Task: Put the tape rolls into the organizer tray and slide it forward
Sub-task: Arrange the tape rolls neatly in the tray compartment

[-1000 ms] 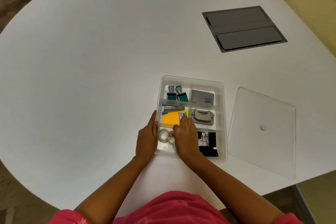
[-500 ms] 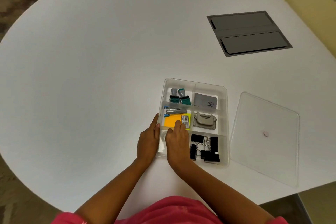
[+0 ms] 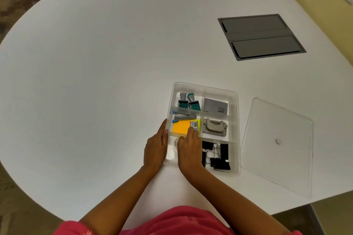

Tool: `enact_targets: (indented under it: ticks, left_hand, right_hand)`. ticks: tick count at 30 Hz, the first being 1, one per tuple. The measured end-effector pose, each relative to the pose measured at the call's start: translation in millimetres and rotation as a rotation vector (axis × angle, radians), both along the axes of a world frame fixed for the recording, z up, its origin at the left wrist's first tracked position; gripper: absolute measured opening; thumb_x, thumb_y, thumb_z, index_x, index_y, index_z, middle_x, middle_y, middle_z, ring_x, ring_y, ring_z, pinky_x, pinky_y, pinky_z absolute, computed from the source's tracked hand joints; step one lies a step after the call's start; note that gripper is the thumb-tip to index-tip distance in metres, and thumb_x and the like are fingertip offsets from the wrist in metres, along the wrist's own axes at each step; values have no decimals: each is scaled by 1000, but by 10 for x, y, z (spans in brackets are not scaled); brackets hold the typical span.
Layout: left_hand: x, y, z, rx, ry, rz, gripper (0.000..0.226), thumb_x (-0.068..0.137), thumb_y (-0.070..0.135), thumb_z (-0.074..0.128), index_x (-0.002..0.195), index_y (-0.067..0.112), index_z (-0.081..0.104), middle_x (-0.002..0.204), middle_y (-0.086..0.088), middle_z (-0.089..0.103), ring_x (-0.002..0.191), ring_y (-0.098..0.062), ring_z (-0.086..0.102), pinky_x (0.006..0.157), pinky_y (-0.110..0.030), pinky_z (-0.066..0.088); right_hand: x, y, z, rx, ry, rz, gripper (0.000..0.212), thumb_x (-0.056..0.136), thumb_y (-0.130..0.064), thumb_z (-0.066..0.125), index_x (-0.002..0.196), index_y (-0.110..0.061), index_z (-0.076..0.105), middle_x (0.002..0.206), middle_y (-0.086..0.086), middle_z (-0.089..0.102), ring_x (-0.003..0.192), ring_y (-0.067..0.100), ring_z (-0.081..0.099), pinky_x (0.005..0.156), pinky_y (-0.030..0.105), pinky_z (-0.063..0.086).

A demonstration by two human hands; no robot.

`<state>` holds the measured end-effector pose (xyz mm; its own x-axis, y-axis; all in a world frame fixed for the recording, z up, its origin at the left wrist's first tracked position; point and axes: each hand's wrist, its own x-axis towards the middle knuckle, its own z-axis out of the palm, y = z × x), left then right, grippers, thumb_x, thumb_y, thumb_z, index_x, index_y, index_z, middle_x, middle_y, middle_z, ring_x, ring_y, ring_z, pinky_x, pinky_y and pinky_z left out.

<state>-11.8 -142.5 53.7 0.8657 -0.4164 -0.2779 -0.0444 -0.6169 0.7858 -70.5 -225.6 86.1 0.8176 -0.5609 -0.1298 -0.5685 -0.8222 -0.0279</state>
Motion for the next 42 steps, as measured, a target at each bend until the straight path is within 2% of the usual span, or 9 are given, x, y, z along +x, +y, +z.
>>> enact_targets:
  ticks: [4,11,16,21,26,30,36,40,42]
  left_hand:
    - [-4,0,21,9,-2,0,47,98,36,33,144,32,26,126,-3,62,105,-22,64,94,-38,50]
    - [-1,-4,23,26,-17,3,47,98,35,33,144,30,26,124,-2,64,103,-21,65,90,-34,51]
    - [-16,5,19,40,-59,7,45,98,37,32,143,34,27,123,-1,64,101,-20,65,92,-35,51]
    - [-26,-8,17,39,-57,21,46,98,37,33,143,31,30,127,0,62,107,-20,63,95,-35,49]
    - [-26,-3,35,54,-72,22,46,97,38,32,143,31,30,120,-1,66,101,-19,65,91,-36,51]
    - [-24,-10,48,72,-85,20,47,97,38,31,143,31,30,112,-4,69,94,-18,65,87,-35,53]
    - [-15,3,47,83,-88,8,47,97,40,29,144,33,28,109,-5,70,92,-19,65,84,-37,53]
    - [-20,2,29,76,-105,9,47,97,39,30,143,33,29,107,-6,70,90,-20,66,82,-37,54]
    - [-20,-2,27,75,-99,21,47,97,40,30,143,32,30,107,-6,70,90,-20,66,82,-38,54]
  right_hand:
    - [-4,6,-26,-23,6,23,41,35,-6,92,65,-6,65,85,18,65,76,30,63,57,33,51]
    - [22,50,-64,-14,9,25,34,31,0,91,49,-4,62,86,17,64,76,30,61,56,34,50]
    - [8,74,-159,-25,-31,158,28,40,-3,89,55,-6,66,88,13,59,87,28,45,67,35,49]
    - [-98,99,-195,18,-46,215,26,43,-10,90,58,-10,69,89,11,59,88,27,38,63,33,48]
    - [-288,92,-148,15,-11,225,30,37,-11,91,57,-15,70,89,13,60,83,29,48,60,34,47]
    - [-341,43,-158,20,-17,198,26,42,-10,90,58,-17,71,83,10,57,81,27,42,62,33,46]
    - [-344,-51,-48,145,-194,98,46,40,8,83,76,-16,68,78,8,56,71,24,54,57,31,43]
    - [-402,-205,-18,78,-129,-1,38,45,-6,89,78,-15,72,82,9,59,76,27,55,62,36,45]
    - [-443,-259,-44,51,-78,15,37,41,-14,93,73,-16,74,82,9,59,76,27,56,61,36,45]
